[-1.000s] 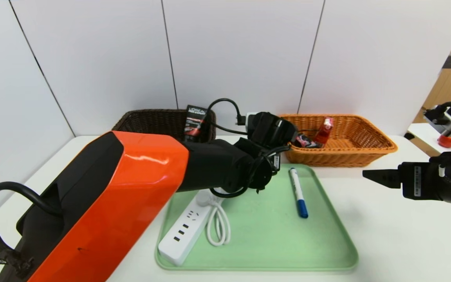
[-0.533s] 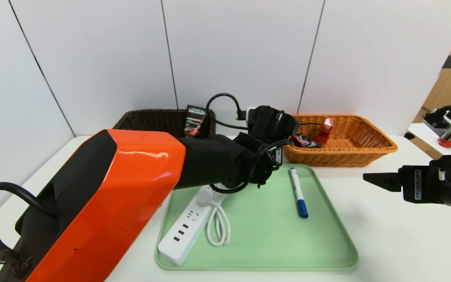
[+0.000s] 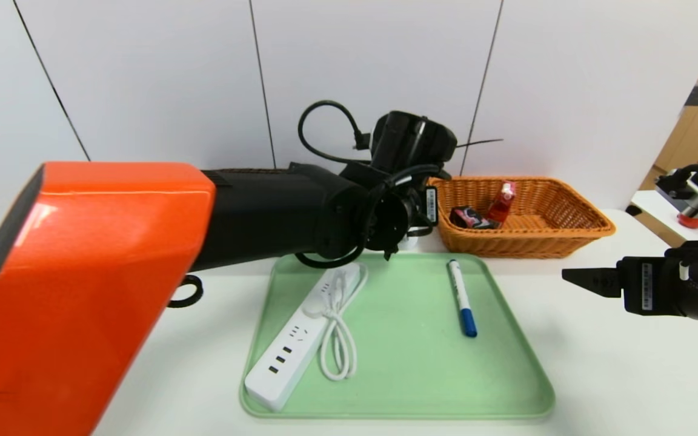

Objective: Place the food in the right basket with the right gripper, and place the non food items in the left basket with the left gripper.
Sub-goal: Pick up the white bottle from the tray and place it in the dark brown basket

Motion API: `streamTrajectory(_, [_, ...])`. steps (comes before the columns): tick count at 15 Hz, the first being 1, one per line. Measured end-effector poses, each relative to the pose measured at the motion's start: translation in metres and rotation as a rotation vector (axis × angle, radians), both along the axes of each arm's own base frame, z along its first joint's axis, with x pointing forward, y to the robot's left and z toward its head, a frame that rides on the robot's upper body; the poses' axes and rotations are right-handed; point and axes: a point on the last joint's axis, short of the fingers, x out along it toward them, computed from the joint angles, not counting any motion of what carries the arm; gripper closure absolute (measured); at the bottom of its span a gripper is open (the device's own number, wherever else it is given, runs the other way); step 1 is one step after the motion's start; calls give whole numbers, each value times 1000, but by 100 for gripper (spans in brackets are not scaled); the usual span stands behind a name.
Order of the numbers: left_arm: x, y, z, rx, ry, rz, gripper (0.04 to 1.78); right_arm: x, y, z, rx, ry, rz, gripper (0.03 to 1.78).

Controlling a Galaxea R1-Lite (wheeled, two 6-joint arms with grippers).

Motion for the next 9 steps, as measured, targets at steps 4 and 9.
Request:
streamTrajectory(4, [-28,38,63,-82,-6,-50,128,2,1,1,4,-6,-2,11])
streamTrajectory(9, [-42,143,131,-191,5,-80,128,10,3,1,12,-32,1,11])
